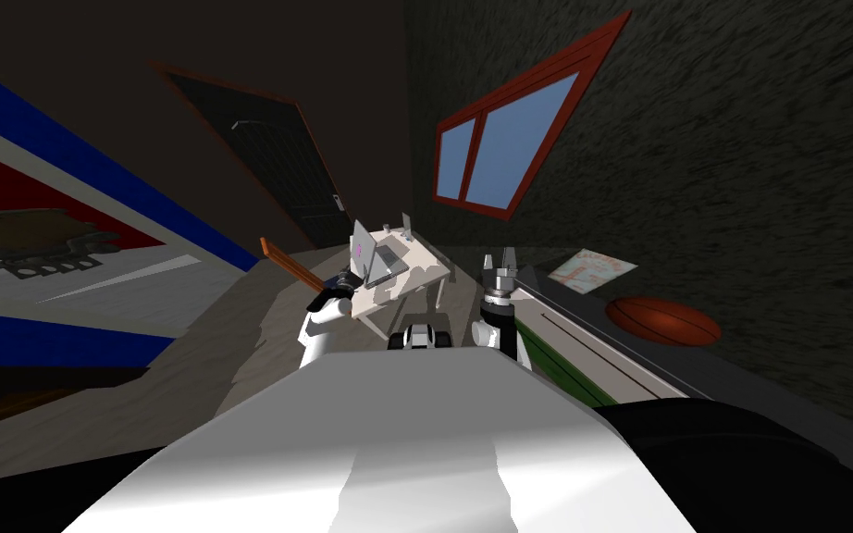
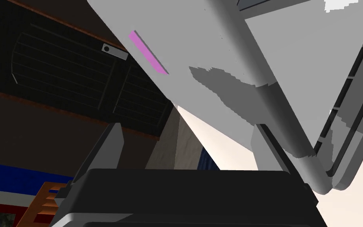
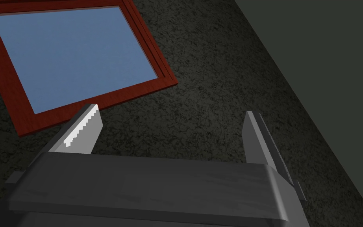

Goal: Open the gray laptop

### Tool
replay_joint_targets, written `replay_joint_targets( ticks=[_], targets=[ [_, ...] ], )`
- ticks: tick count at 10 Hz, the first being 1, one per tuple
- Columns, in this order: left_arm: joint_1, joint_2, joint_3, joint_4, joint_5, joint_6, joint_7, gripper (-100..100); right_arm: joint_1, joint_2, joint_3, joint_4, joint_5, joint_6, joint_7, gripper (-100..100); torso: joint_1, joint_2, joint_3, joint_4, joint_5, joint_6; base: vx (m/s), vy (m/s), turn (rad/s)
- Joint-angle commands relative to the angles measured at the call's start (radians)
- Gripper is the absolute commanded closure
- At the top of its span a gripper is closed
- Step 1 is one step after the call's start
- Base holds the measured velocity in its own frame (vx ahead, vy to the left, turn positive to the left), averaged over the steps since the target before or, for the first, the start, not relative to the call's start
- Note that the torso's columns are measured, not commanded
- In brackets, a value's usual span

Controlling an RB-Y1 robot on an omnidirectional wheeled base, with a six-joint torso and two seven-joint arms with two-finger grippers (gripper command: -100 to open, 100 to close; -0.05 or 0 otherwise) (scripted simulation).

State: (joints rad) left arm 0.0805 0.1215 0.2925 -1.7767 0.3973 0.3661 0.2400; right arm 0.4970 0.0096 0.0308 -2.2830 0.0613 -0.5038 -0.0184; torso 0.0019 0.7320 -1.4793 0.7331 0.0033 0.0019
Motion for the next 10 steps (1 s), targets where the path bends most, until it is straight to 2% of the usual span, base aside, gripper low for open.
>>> replay_joint_targets(
  ticks=[1, 5, 7, 10],
  targets=[
    [-0.006, -0.007, -0.011, 0.048, -0.004, -0.049, 0.0, -100, 0.0, 0.0, 0.0, 0.0, 0.0, 0.0, 0.0, 0, 0.001, 0.001, 0.0, 0.001, 0.0, 0.0, -0.024, 0.009, -0.004],
    [-0.015, 0.02, -0.024, 0.111, -0.001, -0.125, 0.001, -100, 0.0, 0.0, 0.0, 0.0, 0.0, 0.0, 0.0, 0, -0.002, 0.006, 0.004, 0.005, -0.003, -0.002, -0.018, 0.011, 0.0],
    [-0.019, 0.017, -0.03, 0.138, 0.0, -0.158, 0.001, -100, 0.0, 0.0, 0.0, 0.0, 0.0, 0.0, 0.0, 0, -0.002, 0.007, 0.004, 0.005, -0.003, -0.002, -0.02, 0.012, 0.001],
    [-0.025, -0.033, -0.04, 0.186, 0.002, -0.215, 0.001, -100, 0.0, 0.0, 0.0, 0.0, 0.0, 0.0, 0.0, 0, -0.002, 0.006, 0.003, 0.005, -0.003, -0.002, -0.021, 0.01, 0.002]
  ],
)
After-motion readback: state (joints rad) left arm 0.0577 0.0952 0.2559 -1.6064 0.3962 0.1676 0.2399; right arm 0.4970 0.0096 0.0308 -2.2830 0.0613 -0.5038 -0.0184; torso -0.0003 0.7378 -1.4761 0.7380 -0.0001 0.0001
